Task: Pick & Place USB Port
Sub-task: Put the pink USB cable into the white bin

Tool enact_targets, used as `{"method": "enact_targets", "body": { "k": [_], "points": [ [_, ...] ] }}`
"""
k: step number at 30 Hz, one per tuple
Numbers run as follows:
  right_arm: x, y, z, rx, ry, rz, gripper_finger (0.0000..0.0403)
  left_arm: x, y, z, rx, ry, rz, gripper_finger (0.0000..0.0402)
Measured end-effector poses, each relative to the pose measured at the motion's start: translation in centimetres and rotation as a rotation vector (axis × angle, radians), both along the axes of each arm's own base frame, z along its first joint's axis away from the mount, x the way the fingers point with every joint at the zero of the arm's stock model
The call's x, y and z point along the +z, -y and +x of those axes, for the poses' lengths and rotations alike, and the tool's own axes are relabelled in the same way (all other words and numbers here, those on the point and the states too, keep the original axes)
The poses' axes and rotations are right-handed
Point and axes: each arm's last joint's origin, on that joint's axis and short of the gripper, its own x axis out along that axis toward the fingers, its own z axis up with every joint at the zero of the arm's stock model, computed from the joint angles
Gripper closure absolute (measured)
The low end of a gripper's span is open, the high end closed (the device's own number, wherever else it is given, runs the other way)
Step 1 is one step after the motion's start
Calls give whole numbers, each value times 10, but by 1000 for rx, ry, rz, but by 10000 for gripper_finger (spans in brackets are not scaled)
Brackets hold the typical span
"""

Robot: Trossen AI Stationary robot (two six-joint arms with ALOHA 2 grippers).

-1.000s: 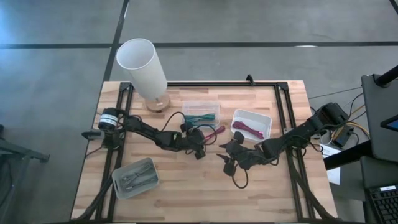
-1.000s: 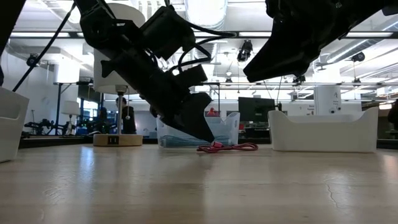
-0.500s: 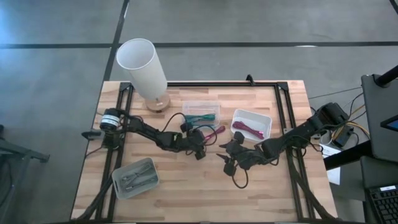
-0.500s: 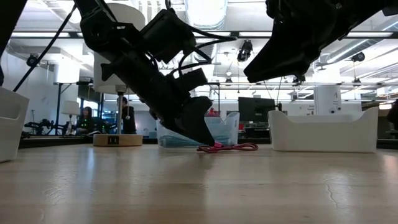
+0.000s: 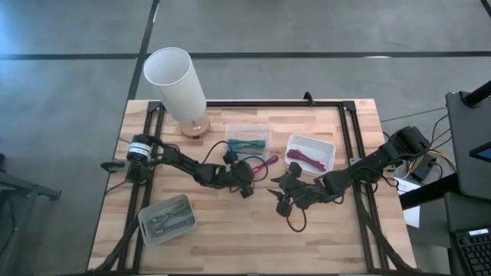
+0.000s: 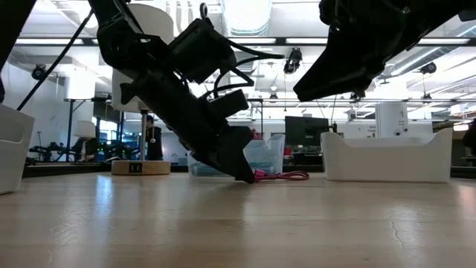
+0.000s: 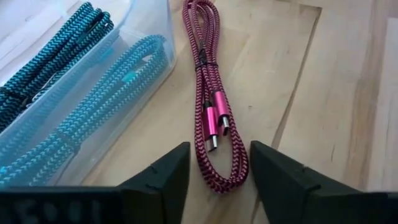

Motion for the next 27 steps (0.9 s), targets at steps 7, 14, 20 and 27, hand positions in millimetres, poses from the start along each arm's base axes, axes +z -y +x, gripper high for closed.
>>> {"method": "enact_targets", "body": {
  "k": [7, 14, 20, 27],
  "points": [
    [-1, 0, 0, 0, -3, -1, 218, 0, 0, 1, -50, -6, -43, 343],
    [-1, 0, 0, 0, -2, -1, 218, 2, 3, 1, -80, -7, -58, 387],
    [-1, 0, 0, 5, -4, 1, 218, 23, 16, 3, -165, -2, -16, 391],
    [-2, 0, -1, 30, -24, -34, 218, 51, 32, 10, -250, -27, 41, 388]
  ]
}}
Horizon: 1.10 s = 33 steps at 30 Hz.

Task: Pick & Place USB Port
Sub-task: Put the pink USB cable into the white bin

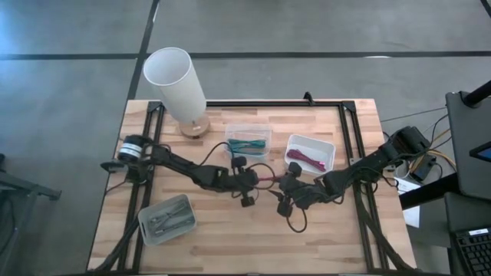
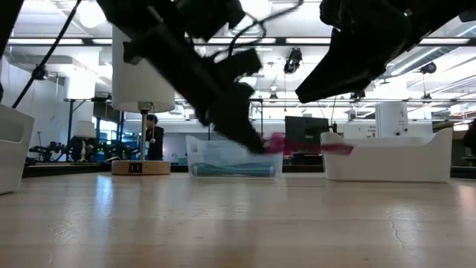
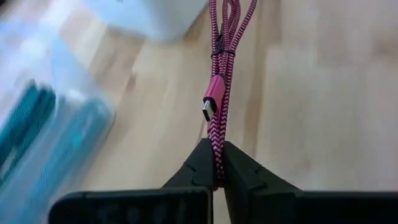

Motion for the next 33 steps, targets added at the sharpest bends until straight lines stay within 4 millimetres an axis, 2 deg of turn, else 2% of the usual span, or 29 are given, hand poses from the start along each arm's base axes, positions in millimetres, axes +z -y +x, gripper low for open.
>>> {"method": "enact_targets", "body": {
  "k": [4, 13, 25, 33],
  "points": [
    [-1, 0, -1, 12, -18, -24, 218, 19, 6, 8, -34, 38, 28, 388],
    [-5, 2, -4, 9, -56, -48, 218, 45, 15, 13, -76, -2, 64, 389],
    [-9, 3, -6, 38, -81, -99, 226, 51, 30, 10, -137, -36, -2, 390],
    [-9, 3, -6, 59, -90, -116, 245, 62, 30, 15, -114, 1, 63, 387]
  ]
}}
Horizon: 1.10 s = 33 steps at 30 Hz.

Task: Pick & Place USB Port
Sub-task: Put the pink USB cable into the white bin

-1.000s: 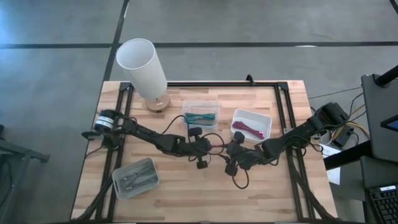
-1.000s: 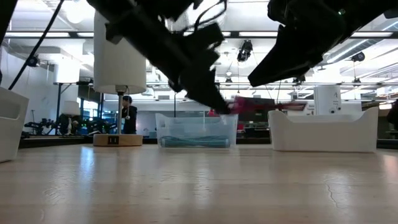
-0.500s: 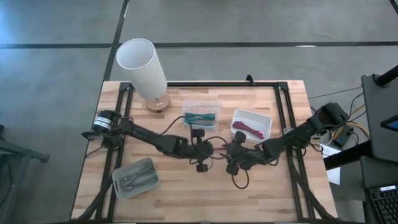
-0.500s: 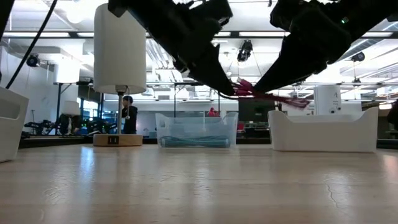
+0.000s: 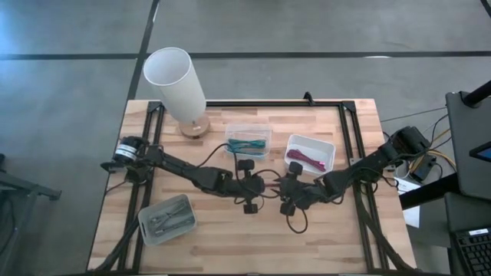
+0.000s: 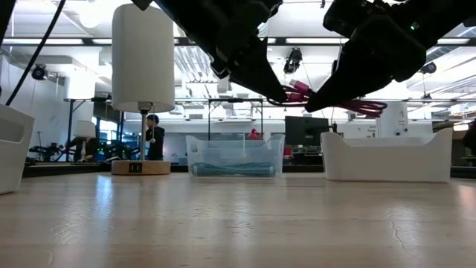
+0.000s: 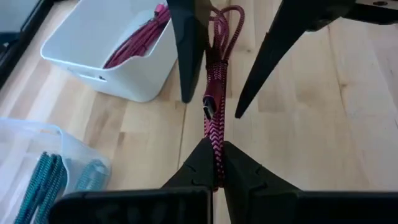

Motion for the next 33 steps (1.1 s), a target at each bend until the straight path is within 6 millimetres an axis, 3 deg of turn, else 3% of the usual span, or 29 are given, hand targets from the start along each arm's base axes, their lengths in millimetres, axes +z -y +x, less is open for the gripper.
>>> {"method": "enact_targets", "body": {
  "k": [7, 19, 26, 33],
  "points": [
    [0, 0, 0, -2, 2, 8, 282, 3, 1, 1, -8, 7, 8, 387],
    [0, -1, 0, -15, 14, 38, 379, 1, -1, 0, 6, -17, 7, 381],
    [0, 0, 0, -19, 13, 40, 386, 1, -1, 0, 28, -11, -7, 372],
    [-1, 0, -1, -87, 42, 130, 385, 0, -2, 0, 36, -18, 7, 334]
  ]
}}
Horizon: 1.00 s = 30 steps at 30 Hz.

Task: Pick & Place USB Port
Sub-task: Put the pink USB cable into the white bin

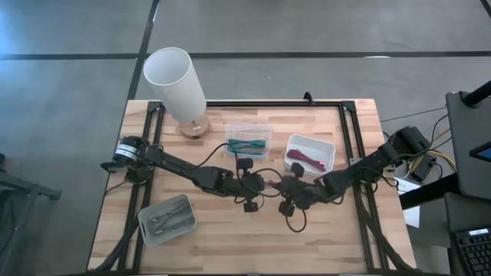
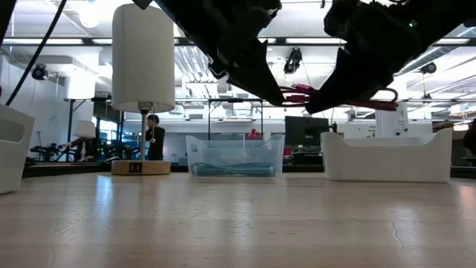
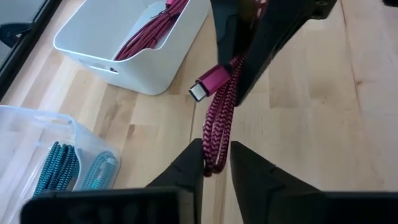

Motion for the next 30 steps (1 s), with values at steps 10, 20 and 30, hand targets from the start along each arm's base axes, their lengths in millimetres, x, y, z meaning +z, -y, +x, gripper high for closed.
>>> {"method": "enact_targets", "body": {
  "k": [10, 20, 30],
  "points": [
    [11, 8, -18, -105, -164, 28, 385, 0, 0, 0, 18, 6, 7, 306],
    [52, 42, -60, -254, -273, -167, 385, 0, 0, 0, 19, 9, 4, 305],
    [18, 88, -86, -470, -393, -75, 384, 0, -1, 0, 30, 13, -9, 305]
  ]
}}
